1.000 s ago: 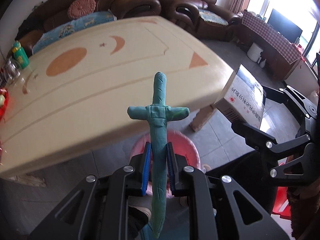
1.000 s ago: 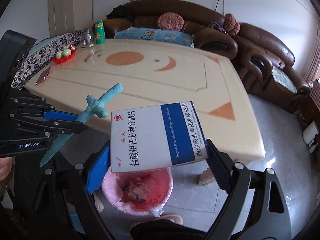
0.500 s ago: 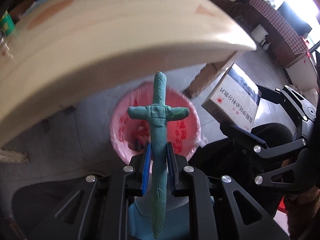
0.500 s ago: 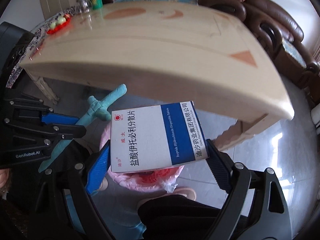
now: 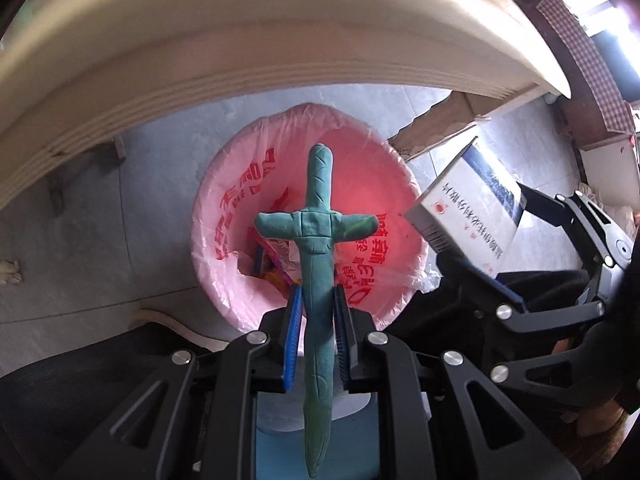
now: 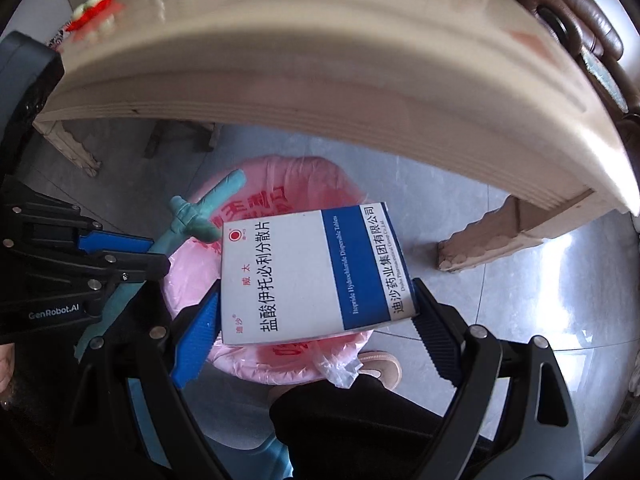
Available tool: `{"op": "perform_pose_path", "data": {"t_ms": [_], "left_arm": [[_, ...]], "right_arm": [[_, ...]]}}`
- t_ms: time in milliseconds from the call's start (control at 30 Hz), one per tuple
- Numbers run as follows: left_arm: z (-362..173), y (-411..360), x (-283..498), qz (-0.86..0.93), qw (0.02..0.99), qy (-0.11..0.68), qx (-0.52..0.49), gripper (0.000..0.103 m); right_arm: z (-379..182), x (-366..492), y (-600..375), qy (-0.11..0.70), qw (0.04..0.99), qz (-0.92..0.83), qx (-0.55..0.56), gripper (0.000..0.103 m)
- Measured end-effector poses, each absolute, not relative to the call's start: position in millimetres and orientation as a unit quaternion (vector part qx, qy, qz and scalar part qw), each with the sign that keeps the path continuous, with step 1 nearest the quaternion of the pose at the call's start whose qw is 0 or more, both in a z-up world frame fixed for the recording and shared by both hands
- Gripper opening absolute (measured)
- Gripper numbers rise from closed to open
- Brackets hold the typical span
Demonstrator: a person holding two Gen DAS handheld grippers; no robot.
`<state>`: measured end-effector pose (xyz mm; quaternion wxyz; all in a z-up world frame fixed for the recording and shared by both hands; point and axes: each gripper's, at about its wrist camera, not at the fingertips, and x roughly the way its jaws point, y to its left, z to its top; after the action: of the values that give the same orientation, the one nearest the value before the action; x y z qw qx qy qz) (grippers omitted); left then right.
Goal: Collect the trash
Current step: 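Carry the toy sword and medicine box over the wastebasket with both tools, then open both tools to drop the sword and medicine box into the wastebasket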
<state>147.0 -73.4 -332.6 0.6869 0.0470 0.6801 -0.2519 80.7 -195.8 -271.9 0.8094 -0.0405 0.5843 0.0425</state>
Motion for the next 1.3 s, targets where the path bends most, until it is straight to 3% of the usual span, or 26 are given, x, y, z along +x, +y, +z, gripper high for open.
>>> {"op": "perform_pose_path", "data": {"t_ms": [433, 833, 1100, 1300], "left_arm": [[-402.2, -81.4, 170.7, -0.218, 0.64, 0.736, 0.023, 0.016], [-425.4, -93.8, 190.4, -0.207, 0.639, 0.74, 0.032, 0.018], [-431.7, -85.7, 203.8, -0.196, 0.642, 0.741, 0.01, 0.055], [-424.5, -80.2, 201.9, -0.173, 0.663, 0.728, 0.027, 0.071]], "right_arm": [[-333.5, 107.8, -188.3, 0.648, 0.758, 0.061, -0.051, 0.086], [-363.6, 129.4, -181.7, 0.67, 0.736, 0.07, -0.067, 0.087], [-371.8, 132.5, -183.5, 0.68, 0.727, 0.069, -0.064, 0.088], [-374.4, 133.0, -182.3, 0.684, 0.722, 0.075, -0.066, 0.088]]}}
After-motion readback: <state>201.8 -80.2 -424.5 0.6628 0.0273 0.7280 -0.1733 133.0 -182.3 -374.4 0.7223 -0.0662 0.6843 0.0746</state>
